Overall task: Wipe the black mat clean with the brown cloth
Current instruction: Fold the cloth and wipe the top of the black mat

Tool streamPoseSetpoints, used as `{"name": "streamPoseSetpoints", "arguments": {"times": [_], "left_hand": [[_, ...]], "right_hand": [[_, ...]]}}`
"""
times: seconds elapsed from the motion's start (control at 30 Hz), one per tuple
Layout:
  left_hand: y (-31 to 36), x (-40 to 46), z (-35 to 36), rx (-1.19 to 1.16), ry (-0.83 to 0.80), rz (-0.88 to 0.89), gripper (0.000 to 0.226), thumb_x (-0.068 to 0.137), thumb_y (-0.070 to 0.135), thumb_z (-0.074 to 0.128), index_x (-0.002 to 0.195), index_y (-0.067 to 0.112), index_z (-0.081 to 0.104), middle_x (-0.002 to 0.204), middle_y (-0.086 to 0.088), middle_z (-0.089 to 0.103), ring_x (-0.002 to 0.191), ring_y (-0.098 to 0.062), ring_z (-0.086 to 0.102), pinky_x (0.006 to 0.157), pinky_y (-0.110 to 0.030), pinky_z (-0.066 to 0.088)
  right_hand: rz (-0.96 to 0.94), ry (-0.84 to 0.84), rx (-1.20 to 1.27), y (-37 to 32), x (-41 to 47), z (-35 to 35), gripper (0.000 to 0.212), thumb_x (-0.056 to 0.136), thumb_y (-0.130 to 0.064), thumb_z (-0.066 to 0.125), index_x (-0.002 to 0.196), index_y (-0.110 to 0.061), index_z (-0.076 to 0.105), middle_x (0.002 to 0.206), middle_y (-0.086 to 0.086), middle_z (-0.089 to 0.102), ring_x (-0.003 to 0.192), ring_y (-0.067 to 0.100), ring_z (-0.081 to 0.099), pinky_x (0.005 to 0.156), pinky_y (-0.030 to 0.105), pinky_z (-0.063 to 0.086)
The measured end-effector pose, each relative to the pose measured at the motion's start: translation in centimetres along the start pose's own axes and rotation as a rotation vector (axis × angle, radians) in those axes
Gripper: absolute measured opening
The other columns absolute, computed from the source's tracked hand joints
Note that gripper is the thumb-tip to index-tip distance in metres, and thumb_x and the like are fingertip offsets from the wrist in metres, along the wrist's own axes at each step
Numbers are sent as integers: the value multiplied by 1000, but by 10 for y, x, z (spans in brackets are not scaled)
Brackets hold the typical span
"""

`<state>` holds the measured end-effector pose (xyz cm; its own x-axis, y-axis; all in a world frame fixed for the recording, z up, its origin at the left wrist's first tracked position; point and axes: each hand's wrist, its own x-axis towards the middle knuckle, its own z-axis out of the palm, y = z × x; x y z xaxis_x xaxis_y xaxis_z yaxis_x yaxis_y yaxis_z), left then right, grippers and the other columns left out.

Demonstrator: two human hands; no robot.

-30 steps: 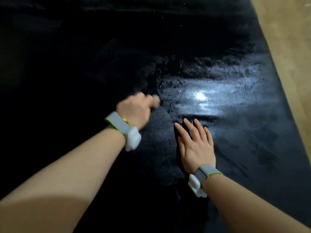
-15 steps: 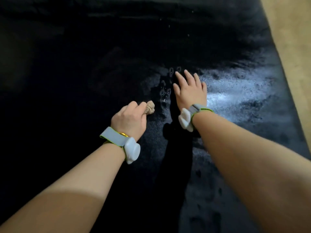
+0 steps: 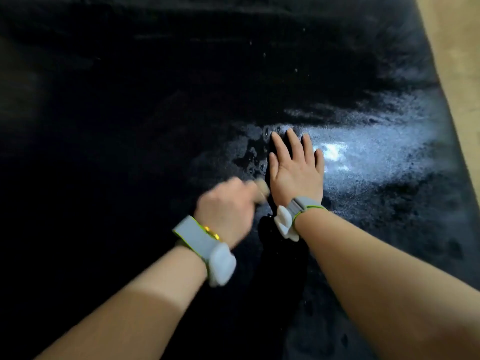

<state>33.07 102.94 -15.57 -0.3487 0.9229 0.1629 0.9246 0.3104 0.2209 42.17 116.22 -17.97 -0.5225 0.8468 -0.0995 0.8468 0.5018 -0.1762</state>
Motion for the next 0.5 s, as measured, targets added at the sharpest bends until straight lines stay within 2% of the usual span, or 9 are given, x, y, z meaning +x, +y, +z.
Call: {"name": "streamPoseSetpoints", "arguments": {"times": [0.07,0.1,0.17,0.23,0.27,0.3,0.37,0.43,0.5], "left_hand": [[2,-7,3,-23,-44,215,22,75,23,49,88,18,68,69,-3,52,55,-25,55,36,-28,40],[-7,3,0,-12,-61,225,24,75,23,48,89,18,68,70,-3,53,55,-25,55,36,-28,40],[-31,28,-8,82,-75,43,21,79,21,47,88,20,66,74,-7,53,56,-30,56,37,-30,38],[-62,56,-14,157,-44,-278,15,89,23,48,94,18,62,88,-12,54,71,-36,57,49,-36,35],[-75,65,-16,175,-44,-378,16,91,26,50,96,15,61,91,-14,55,79,-38,55,56,-39,34],[-82,69,-15,227,-41,-386,18,90,28,52,94,12,60,89,-14,58,82,-38,53,62,-41,33],[-80,69,-13,319,-27,-288,17,86,25,57,86,9,59,77,-14,61,80,-36,52,66,-42,36],[-78,67,-9,306,-51,-227,21,89,28,54,91,7,56,80,-15,60,79,-37,53,64,-42,37],[-80,66,-6,282,-47,-219,34,93,39,43,95,7,53,87,-17,55,75,-37,53,57,-40,34]], "right_hand": [[5,-5,1,1,1,-1,48,101,-47,15,149,-43,16,160,-11,11,148,19,0,119,44,2],[7,-6,0,0,0,0,48,101,-47,15,149,-43,15,160,-11,11,148,19,0,119,44,1],[12,-7,1,0,-1,-1,48,101,-47,15,149,-43,15,160,-11,11,148,18,0,119,44,1],[13,-5,9,0,-1,-1,48,101,-47,15,149,-43,16,159,-11,11,148,19,0,119,44,1],[13,-3,12,-1,-1,-1,48,101,-47,16,149,-43,17,159,-11,11,148,19,0,119,44,1],[14,-3,13,-2,-1,-1,48,101,-47,16,149,-43,17,159,-11,12,148,19,0,119,44,1],[17,-1,14,-2,0,-2,48,101,-46,16,149,-43,17,159,-11,12,148,19,0,119,44,1],[17,-6,9,-2,0,-3,48,101,-46,16,149,-43,16,159,-11,11,148,19,0,119,44,1],[18,-10,5,-2,-1,-3,48,101,-46,16,149,-43,15,159,-11,11,148,19,0,119,45,1]]}}
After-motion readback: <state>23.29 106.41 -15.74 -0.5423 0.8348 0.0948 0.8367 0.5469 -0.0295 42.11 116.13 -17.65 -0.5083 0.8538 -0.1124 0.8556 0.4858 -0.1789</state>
